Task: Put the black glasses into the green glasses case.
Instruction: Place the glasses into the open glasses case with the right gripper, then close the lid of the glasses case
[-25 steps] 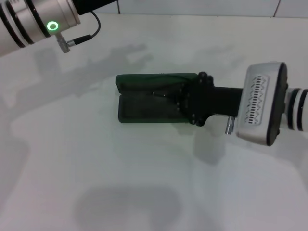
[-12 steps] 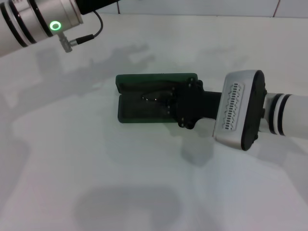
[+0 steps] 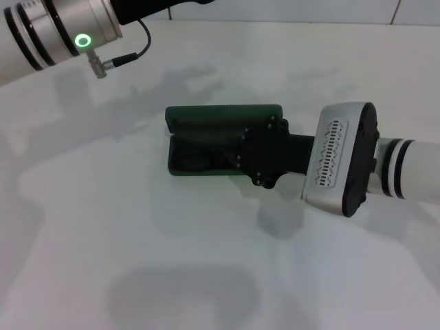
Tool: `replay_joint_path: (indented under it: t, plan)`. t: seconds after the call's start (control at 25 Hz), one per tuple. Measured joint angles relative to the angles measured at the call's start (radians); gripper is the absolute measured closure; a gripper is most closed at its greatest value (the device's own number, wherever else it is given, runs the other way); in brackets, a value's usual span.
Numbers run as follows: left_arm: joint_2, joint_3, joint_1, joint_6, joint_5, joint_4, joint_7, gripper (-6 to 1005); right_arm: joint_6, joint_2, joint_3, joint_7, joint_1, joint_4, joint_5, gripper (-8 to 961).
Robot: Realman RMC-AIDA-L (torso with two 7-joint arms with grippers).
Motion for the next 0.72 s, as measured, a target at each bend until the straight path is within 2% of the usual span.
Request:
replay_joint_path:
  t: [0.32, 0.44, 0.56, 0.64, 0.72]
  plan:
    - [-0.001, 0.001, 0.002, 0.0, 0.0, -0.001, -0.001, 530, -0.068, 0.0, 0.003, 0.001, -0.032, -0.02, 0.001, 811]
    - [0.0, 0.001, 0.011, -0.005, 0.001, -0.008, -0.004, 530, -0.138, -0.003, 0.055, 0.002, -0.058, -0.037, 0.01, 811]
    - [0.01, 0.001, 0.027, -0.035, 0.031, -0.017, -0.021, 530, -0.298, -0.007, 0.181, 0.006, -0.088, -0.034, 0.023, 810]
    - [0.015, 0.001, 0.032, -0.067, 0.081, -0.03, -0.041, 530, -0.449, -0.011, 0.319, 0.028, -0.102, -0.008, 0.026, 810]
    - [0.02, 0.001, 0.032, -0.08, 0.151, -0.042, -0.051, 530, -0.599, -0.018, 0.51, 0.073, -0.105, 0.058, 0.023, 810]
